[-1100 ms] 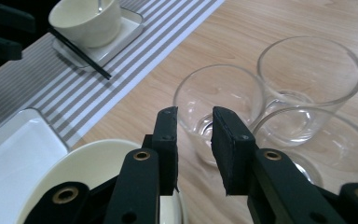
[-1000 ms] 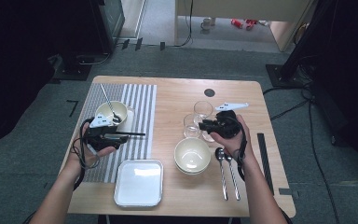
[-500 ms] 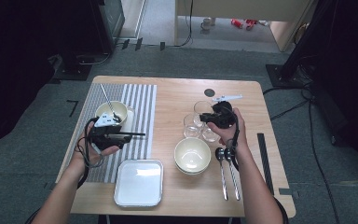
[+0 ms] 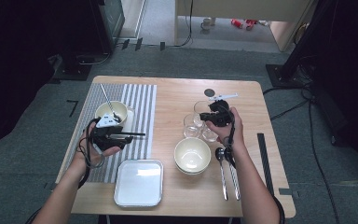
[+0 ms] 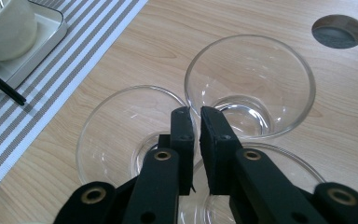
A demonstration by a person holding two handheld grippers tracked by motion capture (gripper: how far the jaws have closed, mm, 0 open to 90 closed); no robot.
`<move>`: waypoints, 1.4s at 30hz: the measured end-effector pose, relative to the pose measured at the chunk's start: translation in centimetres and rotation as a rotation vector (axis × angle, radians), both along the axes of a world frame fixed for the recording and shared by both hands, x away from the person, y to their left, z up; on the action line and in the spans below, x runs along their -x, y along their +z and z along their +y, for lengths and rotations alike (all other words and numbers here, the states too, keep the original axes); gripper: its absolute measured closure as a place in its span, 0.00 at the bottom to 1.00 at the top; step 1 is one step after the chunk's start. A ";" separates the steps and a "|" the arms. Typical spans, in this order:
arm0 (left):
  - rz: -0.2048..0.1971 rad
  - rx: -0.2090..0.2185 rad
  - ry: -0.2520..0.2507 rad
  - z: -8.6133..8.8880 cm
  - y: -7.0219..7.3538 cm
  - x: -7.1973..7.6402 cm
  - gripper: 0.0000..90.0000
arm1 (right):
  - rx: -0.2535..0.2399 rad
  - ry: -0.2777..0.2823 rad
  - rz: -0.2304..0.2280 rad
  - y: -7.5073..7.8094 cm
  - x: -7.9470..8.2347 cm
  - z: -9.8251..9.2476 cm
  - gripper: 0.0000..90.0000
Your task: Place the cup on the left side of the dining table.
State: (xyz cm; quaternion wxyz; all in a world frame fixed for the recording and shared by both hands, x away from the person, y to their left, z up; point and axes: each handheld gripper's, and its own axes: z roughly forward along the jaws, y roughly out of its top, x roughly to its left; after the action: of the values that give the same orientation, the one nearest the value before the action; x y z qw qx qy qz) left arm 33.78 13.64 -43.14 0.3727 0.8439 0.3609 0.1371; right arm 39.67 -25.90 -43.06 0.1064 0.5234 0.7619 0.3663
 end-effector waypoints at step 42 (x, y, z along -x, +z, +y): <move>-0.015 0.007 -0.091 -2.8 -1.1 0.1 0.34 | 0.012 0.180 0.087 0.0 1.1 5.1 0.87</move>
State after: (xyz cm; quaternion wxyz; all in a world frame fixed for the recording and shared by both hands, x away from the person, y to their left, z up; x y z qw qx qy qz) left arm 33.67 10.81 -44.21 0.3843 0.8570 0.3198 0.1250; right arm 38.57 -20.76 -43.05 0.0428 0.4675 0.8120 0.3469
